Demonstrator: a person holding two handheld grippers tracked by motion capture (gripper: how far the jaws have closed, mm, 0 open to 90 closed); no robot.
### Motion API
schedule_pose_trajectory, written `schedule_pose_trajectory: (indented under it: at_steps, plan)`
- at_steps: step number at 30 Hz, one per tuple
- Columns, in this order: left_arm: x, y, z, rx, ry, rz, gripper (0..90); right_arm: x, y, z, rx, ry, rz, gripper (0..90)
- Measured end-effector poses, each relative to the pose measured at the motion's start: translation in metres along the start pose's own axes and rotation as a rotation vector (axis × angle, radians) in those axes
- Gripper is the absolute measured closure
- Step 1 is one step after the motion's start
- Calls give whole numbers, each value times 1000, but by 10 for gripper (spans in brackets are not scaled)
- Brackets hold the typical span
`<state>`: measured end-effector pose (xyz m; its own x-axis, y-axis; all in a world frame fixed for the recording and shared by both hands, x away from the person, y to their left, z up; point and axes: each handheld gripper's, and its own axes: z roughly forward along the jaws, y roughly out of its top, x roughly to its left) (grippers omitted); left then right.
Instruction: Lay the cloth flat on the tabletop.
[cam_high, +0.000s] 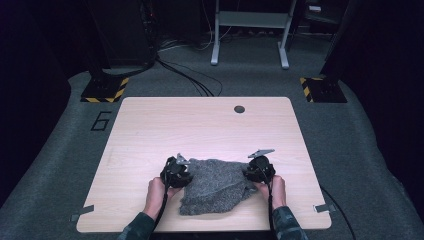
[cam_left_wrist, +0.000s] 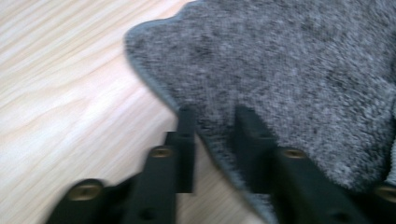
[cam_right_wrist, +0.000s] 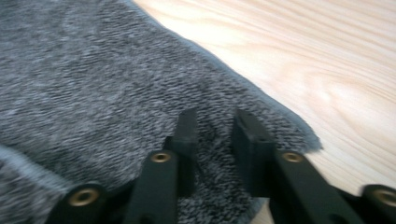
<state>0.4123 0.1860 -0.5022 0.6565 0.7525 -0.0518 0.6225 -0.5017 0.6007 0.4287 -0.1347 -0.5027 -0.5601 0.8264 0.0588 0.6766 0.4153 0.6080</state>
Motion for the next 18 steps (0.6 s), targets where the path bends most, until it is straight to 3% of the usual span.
schedule_pose_trajectory:
  at_steps: [4,8,14,18]
  plan:
    - [11,10,-4,-31,32,-20,411,-18,3,-13,-46,-20,84,478]
    - [12,28,7,-27,40,-16,329,-33,4,-13,-18,-40,112,384]
    - [15,41,26,12,72,-14,348,-32,7,0,46,-61,92,457]
    - [18,40,31,33,77,-18,408,-30,7,2,52,-80,88,556]
